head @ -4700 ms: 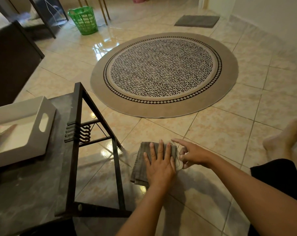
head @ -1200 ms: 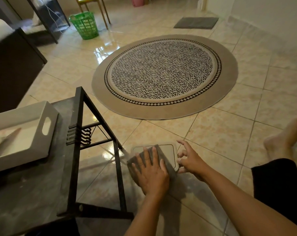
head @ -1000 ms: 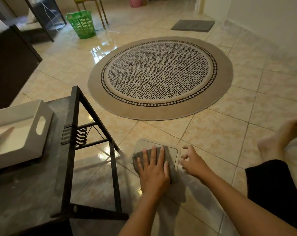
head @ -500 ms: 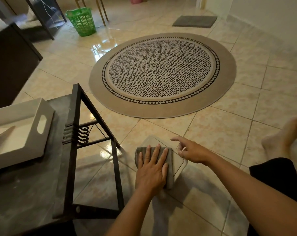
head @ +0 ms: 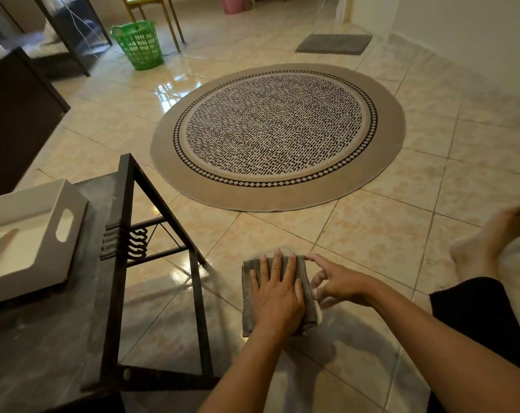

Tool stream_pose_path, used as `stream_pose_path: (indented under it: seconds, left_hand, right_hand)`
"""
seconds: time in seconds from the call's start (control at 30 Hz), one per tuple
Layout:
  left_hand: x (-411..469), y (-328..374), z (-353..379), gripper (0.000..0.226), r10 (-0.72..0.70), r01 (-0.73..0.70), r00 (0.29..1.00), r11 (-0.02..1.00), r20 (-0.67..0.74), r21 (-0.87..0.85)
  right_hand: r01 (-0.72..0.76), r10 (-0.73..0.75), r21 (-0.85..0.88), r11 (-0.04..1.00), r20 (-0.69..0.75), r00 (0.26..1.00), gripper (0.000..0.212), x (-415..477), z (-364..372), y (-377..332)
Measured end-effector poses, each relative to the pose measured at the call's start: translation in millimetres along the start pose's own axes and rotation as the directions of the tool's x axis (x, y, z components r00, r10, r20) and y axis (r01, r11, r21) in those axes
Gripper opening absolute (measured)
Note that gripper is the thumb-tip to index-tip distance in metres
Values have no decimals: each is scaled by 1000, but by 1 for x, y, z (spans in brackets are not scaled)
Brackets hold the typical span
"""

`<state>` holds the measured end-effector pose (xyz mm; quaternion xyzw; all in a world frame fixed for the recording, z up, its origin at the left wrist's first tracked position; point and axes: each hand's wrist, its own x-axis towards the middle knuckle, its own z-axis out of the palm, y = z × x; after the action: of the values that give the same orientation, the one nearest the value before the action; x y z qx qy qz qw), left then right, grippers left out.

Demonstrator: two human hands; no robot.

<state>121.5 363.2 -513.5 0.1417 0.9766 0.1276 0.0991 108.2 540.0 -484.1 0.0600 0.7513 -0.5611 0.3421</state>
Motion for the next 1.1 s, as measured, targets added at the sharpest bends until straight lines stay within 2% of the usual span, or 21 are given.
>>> stream_pose_path:
  seconds: [0.1, 0.23, 0.33, 0.43, 0.67, 0.8, 0.97, 1.03, 1.1]
  left_hand:
    - [-1, -15, -5, 59, 143, -143, 990, 990, 3, -10]
    - [-4, -32, -3, 56, 238, -239, 971, 971, 25, 29]
    - [-7, -32, 2, 57, 198, -197, 980, 979, -18, 51]
    - [-7, -18, 6, 59, 91, -88, 994, 995, -60, 45]
    - [15, -7, -5, 58, -82, 83, 996, 996, -46, 13]
    - [-6, -13, 1, 62, -34, 34, 999, 999, -29, 2]
    - [2, -2, 1, 60, 62, -63, 998, 997, 16, 39]
    - [12, -5, -6, 59, 45, -44, 999, 998, 0, 44]
    - [13, -12, -7, 59, -44, 45, 999, 999, -31, 22]
  right_hand:
    - [72, -72, -10, 997, -76, 994, 88, 10, -2, -9]
    - [96, -97, -11, 995, -13, 995, 91, 21, -5, -20]
    - [85, -84, -9, 996, 14, 996, 91, 25, -7, -22]
    - [69, -69, -6, 998, 6, 998, 92, 26, -7, -19]
    - [49, -49, 21, 999, -8, 999, 89, 26, -6, -14]
    - [67, -66, 82, 994, -13, 998, 86, 25, -2, -10]
    - [76, -76, 62, 995, 0, 997, 86, 23, 2, -10]
    - [74, -74, 81, 994, -9, 997, 86, 23, 3, -9]
    - [77, -75, 98, 992, -25, 997, 86, 23, 4, -8]
